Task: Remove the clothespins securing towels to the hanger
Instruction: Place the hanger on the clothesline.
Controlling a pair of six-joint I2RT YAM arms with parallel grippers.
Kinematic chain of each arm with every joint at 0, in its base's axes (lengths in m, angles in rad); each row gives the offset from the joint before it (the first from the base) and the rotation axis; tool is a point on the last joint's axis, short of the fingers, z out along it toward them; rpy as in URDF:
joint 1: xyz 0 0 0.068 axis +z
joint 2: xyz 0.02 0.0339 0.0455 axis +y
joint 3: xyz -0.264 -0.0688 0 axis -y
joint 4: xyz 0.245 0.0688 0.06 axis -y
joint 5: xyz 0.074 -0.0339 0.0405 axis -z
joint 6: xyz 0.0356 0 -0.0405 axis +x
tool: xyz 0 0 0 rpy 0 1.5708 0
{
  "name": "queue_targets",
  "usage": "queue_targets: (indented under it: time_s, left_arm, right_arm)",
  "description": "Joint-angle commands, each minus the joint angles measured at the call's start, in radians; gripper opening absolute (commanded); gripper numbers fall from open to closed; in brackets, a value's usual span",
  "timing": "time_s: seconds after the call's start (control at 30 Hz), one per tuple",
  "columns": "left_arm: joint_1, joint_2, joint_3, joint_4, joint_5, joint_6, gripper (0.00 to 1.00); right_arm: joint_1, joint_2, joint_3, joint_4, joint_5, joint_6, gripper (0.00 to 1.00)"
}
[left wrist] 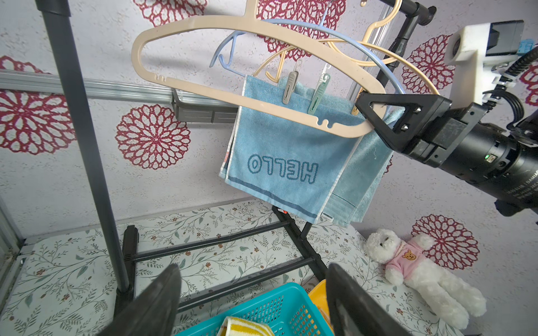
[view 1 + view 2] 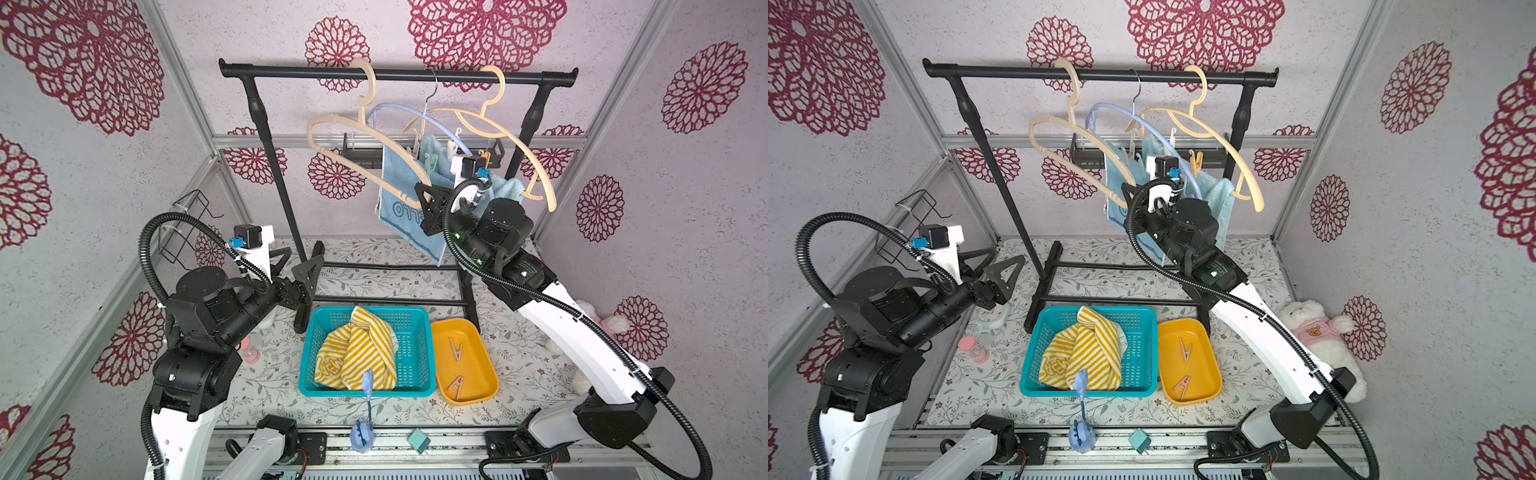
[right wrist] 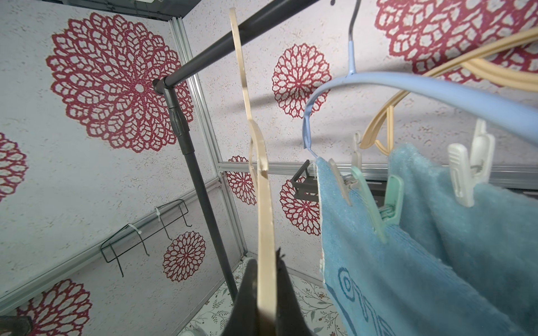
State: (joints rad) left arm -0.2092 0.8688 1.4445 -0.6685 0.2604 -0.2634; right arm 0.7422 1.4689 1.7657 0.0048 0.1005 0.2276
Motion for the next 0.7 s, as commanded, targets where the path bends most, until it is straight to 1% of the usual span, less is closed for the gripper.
queue_targets:
  time_s: [0.0,0.23,0.5,0.63,0.67]
  left_arm:
    - [0.001,-0.008,-0.004,0.025,0.006,0.001,0.8]
    - [0.001,-0.013,-0.012,0.025,0.007,0.001,0.8]
    - [0.001,-0.014,-0.018,0.038,0.014,-0.002,0.8]
    - [0.001,-0.016,-0.018,0.039,0.014,-0.002,0.8]
    - [0.001,-0.016,-0.018,0.039,0.014,-0.002,0.8]
  right_arm:
    - [0.007,-0.003,0.042,0.019,-0.011,-0.025,0.0]
    - [0.013,-0.006,0.022,0.0,0.001,-0.034,0.0]
    - [0.013,-0.027,0.011,-0.004,0.068,-0.047,0.0]
    - [0.013,-0.04,-0.014,0.004,0.08,-0.058,0.0]
    - [0.013,-0.044,-0.021,0.011,0.078,-0.059,0.08]
